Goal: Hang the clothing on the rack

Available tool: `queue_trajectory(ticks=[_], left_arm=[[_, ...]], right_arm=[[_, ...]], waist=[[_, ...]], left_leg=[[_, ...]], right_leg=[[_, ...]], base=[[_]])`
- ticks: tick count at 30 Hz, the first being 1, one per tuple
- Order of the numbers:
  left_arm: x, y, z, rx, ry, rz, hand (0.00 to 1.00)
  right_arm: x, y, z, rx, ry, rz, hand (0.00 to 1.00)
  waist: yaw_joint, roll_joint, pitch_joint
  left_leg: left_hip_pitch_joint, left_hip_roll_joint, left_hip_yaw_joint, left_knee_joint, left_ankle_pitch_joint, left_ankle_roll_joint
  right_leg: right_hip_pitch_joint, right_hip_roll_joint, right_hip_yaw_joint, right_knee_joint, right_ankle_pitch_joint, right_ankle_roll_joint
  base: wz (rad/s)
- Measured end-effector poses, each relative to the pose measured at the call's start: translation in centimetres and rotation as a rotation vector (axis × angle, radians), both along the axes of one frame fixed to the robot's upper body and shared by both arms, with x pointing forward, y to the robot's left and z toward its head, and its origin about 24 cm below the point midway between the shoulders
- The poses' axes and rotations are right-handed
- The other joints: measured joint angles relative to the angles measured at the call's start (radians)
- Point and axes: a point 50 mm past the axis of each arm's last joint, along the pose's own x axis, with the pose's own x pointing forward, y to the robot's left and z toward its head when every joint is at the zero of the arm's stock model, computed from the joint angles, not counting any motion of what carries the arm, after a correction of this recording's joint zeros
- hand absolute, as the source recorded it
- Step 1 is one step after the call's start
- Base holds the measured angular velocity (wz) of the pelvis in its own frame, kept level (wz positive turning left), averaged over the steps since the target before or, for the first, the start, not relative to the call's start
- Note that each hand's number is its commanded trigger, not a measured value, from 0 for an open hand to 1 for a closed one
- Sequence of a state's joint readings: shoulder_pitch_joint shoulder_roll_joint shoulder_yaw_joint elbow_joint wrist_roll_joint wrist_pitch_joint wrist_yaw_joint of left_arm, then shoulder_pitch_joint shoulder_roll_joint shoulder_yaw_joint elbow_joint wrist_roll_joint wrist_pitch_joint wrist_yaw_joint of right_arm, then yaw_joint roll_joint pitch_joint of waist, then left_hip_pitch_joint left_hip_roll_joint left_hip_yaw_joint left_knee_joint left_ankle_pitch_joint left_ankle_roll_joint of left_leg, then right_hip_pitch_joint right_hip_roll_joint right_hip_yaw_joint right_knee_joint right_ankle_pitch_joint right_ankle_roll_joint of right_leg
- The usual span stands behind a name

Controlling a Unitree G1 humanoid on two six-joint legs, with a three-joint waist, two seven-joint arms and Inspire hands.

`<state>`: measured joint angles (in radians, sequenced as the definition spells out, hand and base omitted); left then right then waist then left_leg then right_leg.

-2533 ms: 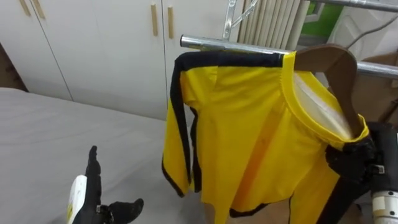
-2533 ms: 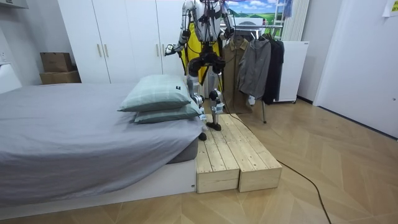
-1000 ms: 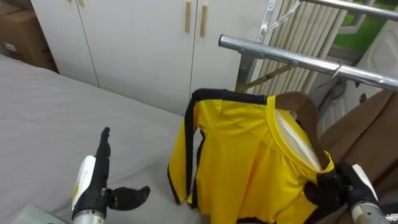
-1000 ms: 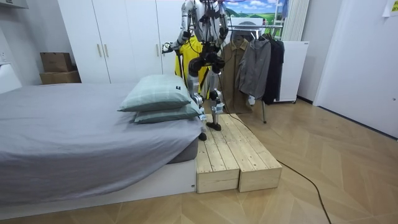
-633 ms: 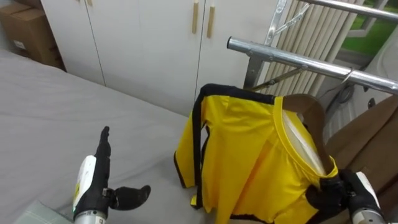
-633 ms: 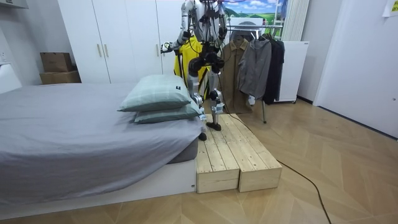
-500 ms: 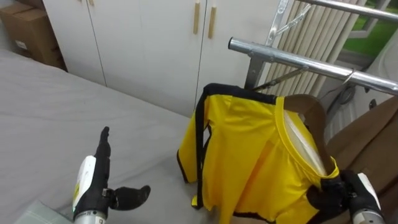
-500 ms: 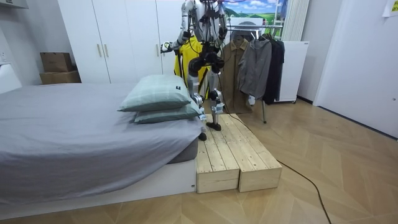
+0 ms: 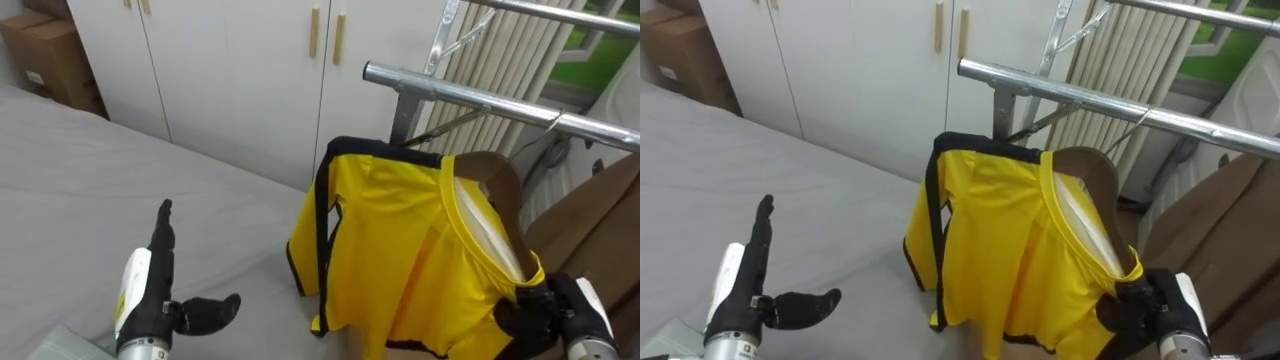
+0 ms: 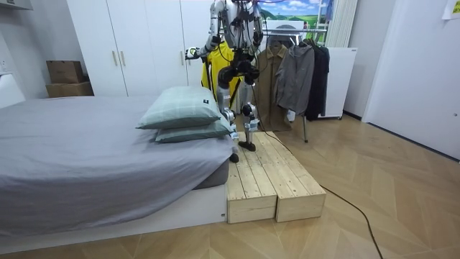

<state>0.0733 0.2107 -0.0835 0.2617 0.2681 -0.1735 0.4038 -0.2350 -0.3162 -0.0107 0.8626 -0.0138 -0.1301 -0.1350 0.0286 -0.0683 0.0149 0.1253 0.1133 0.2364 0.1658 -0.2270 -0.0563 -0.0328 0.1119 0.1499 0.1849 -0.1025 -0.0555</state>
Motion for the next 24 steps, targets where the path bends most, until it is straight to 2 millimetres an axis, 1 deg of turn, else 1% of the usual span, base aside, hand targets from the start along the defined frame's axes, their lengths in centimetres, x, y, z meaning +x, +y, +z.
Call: queue_trajectory(ticks=[11,19,20,22,23,24], left_arm=[[-0.03,-0.73,-0.17,0.015,0.008,-0.038,0.0],[-0.04,-0.73,-0.17,0.015,0.008,-0.038,0.0],[-0.04,-0.71,-0.2,0.017,0.009,-0.039,0.0],[-0.08,-0.63,-0.29,0.02,0.014,-0.038,0.0],[-0.1,-0.62,-0.35,0.022,0.017,-0.04,0.0],[-0.11,-0.63,-0.38,0.024,0.019,-0.042,0.0]], right_arm=[[0.07,0.49,-0.12,-0.023,0.0,0.011,1.0],[0.05,0.49,-0.13,-0.028,-0.002,0.004,1.0],[0.05,0.53,-0.14,-0.031,-0.003,0.002,0.77],[0.05,0.65,-0.18,-0.035,-0.004,0.001,0.12],[0.05,0.7,-0.2,-0.037,-0.004,0.002,0.0],[0.05,0.73,-0.21,-0.038,-0.003,0.002,0.0]], waist=[[0.001,-0.002,-0.0003],[0.001,-0.004,-0.0005],[0.001,-0.004,-0.0006],[0.0,-0.004,-0.0007],[0.0,-0.004,-0.0007],[0.001,-0.004,-0.0007]], left_leg=[[0.0,0.0,0.001,0.0,0.0,0.0],[0.0,-0.001,0.001,0.0,0.0,0.0],[0.0,-0.001,0.001,0.0,0.0,0.0],[0.0,0.0,0.001,0.0,0.0,0.0],[0.0,0.0,0.001,0.0,0.0,0.0],[0.0,0.0,0.001,0.0,0.0,0.0]], right_leg=[[-0.001,0.0,0.001,0.001,0.0,0.0],[-0.002,0.0,0.001,0.001,0.0,0.0],[-0.001,0.0,0.001,0.001,0.0,0.0],[-0.001,0.0,0.001,0.001,0.0,0.0],[-0.001,0.0,0.001,0.001,0.0,0.0],[0.0,0.0,0.001,0.001,0.0,0.0]], base=[[0.0],[0.0],[0.0],[0.0],[0.0],[0.0]])
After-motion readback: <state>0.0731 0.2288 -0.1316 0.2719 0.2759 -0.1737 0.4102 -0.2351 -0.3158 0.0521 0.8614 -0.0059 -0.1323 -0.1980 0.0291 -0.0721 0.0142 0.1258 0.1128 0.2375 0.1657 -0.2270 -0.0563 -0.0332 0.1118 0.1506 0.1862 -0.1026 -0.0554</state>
